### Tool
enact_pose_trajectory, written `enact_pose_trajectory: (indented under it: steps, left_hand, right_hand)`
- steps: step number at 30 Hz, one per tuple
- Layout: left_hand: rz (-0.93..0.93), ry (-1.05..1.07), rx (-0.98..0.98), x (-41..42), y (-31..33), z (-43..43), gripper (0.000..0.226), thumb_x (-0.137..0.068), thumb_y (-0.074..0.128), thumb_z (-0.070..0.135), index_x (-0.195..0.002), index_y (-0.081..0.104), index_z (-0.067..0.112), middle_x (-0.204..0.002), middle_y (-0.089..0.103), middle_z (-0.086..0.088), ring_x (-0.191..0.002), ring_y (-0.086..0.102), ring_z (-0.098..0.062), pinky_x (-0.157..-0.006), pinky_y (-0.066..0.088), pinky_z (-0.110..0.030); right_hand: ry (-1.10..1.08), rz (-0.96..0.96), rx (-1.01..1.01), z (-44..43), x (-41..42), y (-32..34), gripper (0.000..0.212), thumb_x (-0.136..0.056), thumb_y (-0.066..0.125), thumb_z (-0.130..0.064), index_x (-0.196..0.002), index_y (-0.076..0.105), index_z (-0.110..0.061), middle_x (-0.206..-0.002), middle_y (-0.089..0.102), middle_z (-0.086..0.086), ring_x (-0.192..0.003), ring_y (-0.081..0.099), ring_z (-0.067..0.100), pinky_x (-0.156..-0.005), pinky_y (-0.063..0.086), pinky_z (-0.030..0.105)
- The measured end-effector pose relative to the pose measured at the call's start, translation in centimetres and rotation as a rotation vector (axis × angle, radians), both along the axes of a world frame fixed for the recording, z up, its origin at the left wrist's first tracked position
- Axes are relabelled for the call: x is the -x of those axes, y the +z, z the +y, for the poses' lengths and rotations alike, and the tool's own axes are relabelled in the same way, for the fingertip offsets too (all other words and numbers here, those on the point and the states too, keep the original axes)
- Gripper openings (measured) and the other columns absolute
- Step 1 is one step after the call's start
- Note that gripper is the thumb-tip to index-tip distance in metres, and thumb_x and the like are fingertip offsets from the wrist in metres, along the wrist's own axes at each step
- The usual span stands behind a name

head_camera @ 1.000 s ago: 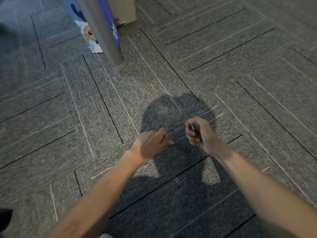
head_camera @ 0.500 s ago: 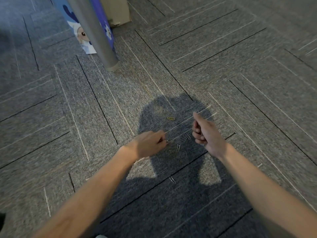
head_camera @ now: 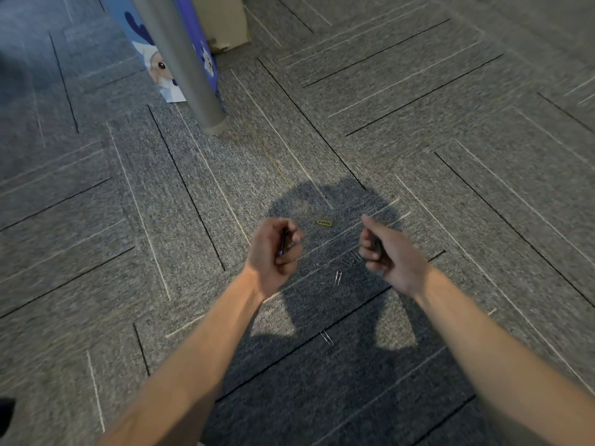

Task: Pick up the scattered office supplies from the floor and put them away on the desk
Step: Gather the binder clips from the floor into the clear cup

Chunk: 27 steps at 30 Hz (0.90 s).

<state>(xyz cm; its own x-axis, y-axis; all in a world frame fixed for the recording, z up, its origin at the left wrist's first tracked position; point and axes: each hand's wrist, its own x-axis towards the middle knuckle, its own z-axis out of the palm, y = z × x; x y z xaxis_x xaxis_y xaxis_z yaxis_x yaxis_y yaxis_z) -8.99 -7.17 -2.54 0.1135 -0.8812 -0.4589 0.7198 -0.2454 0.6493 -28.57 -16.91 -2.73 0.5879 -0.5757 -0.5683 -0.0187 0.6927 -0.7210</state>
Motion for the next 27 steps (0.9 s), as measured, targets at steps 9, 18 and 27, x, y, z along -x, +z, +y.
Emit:
enact_pose_trajectory:
  steps: [9,18,27]
  left_hand:
    - [-1.794,-0.852,0.079,-0.1,-1.7,-0.2,0.030,-0.103,0.025,0.035,-0.106,0.047,0.014,-0.065,0.050,0.006,-0.045,0.038,-0.003,-0.042,0.034,-0.018]
    - [-2.098,-1.061,0.215,1.1,-0.2,-0.3,0.027,-0.101,0.037,0.028,-0.113,0.045,0.005,-0.090,0.066,0.002,-0.042,0.029,0.003,-0.038,0.028,-0.019]
    - [-2.129,-1.047,0.249,0.9,-1.3,-0.8,0.013,-0.103,0.032,0.019,-0.103,0.042,0.010,-0.057,0.041,0.005,-0.042,0.027,-0.005,-0.039,0.028,-0.018]
  right_hand:
    - [0.601,0.878,1.161,0.1,0.7,-1.4,0.019,-0.095,0.055,-0.029,-0.092,0.061,-0.010,-0.064,0.058,-0.006,-0.044,0.048,0.003,-0.038,0.036,0.013]
    - [0.681,1.022,1.342,0.4,0.0,-1.5,0.051,-0.083,0.052,-0.063,-0.090,0.058,-0.012,-0.065,0.059,-0.004,-0.056,0.060,0.011,-0.054,0.052,0.023]
    - [0.716,0.917,1.234,0.1,-0.4,-1.2,0.032,-0.090,0.062,-0.041,-0.104,0.062,-0.012,-0.077,0.064,-0.001,-0.062,0.057,0.008,-0.053,0.033,0.014]
